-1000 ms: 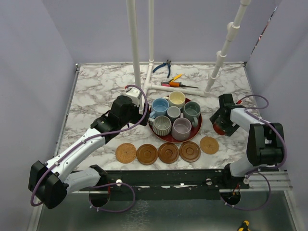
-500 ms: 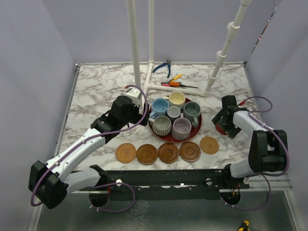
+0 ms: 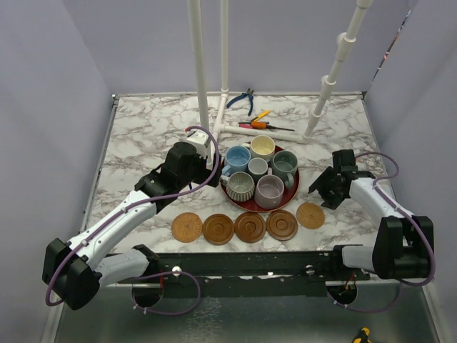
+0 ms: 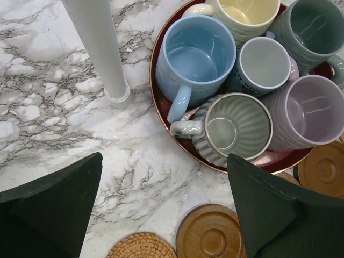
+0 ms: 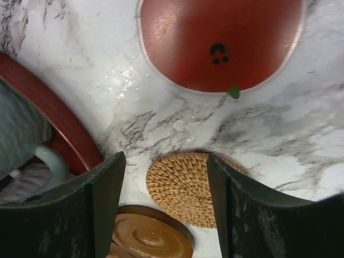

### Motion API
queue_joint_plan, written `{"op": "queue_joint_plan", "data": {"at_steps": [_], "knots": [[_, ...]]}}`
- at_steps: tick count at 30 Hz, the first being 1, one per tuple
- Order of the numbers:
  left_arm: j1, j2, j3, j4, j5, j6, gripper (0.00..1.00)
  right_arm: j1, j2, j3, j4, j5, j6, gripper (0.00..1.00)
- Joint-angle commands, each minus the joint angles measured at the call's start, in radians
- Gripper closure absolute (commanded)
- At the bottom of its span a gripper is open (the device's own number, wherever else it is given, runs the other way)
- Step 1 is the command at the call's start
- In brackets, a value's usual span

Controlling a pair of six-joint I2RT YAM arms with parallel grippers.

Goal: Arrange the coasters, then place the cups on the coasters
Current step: Move the coaster to the corner of the board.

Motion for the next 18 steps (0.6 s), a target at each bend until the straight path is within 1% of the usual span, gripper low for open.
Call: {"op": "queue_joint_plan", "data": {"at_steps": [1,5,11,18], "knots": [[0.004,0.004,-0.011,0.014,-0.002,0.004,0.01,-0.005,0.036,-0.013,0.069,-0.115,-0.023,0.37],[0.004,0.003,-0.011,0.014,-0.004,0.004,0.01,-0.005,0.068,-0.027,0.112,-0.144,-0.028,0.43],[0.004,0.001,-0.011,0.014,-0.002,0.005,0.01,-0.005,0.113,-0.033,0.163,-0.174,-0.040,0.49],[0.004,-0.002,-0.011,0.014,-0.001,0.004,0.01,-0.005,0.106,-0.051,0.145,-0.179,-0.044,0.50]]}}
